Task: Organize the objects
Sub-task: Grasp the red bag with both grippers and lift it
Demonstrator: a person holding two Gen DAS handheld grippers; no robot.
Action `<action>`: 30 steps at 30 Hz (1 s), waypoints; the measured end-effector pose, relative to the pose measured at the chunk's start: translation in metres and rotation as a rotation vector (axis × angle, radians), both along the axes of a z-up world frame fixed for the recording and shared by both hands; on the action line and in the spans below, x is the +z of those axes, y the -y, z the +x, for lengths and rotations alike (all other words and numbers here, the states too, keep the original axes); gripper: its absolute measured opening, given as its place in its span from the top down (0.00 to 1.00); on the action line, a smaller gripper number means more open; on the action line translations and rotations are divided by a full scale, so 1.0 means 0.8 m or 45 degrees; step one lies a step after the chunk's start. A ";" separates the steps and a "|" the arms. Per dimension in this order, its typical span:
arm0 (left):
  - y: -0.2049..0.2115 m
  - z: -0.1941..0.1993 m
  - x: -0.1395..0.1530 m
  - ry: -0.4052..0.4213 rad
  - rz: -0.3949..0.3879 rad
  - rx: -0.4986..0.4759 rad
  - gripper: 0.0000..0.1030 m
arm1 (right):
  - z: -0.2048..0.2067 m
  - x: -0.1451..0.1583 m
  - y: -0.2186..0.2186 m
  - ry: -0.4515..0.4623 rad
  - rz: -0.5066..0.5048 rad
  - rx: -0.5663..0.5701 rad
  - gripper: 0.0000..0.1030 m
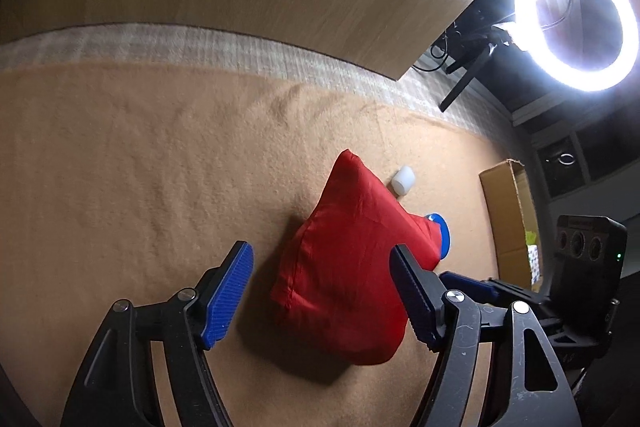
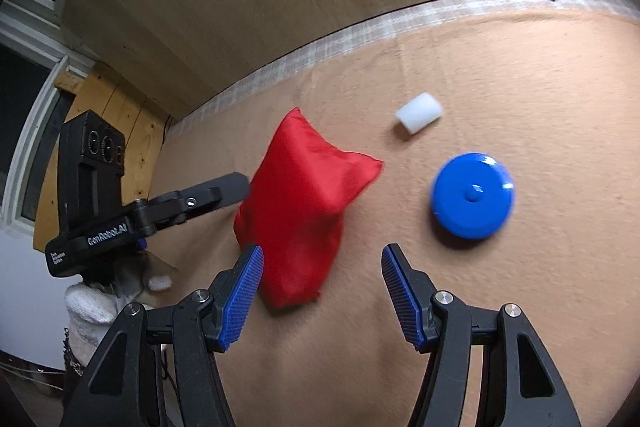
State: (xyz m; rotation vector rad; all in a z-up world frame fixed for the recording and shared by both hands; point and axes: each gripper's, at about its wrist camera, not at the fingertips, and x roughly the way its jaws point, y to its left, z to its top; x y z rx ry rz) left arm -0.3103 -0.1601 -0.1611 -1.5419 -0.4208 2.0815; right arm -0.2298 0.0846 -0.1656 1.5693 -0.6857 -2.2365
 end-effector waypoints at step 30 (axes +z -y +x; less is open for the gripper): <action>-0.057 0.053 0.021 -0.084 -0.048 -0.027 0.41 | 0.020 0.017 0.014 -0.091 0.153 0.182 0.48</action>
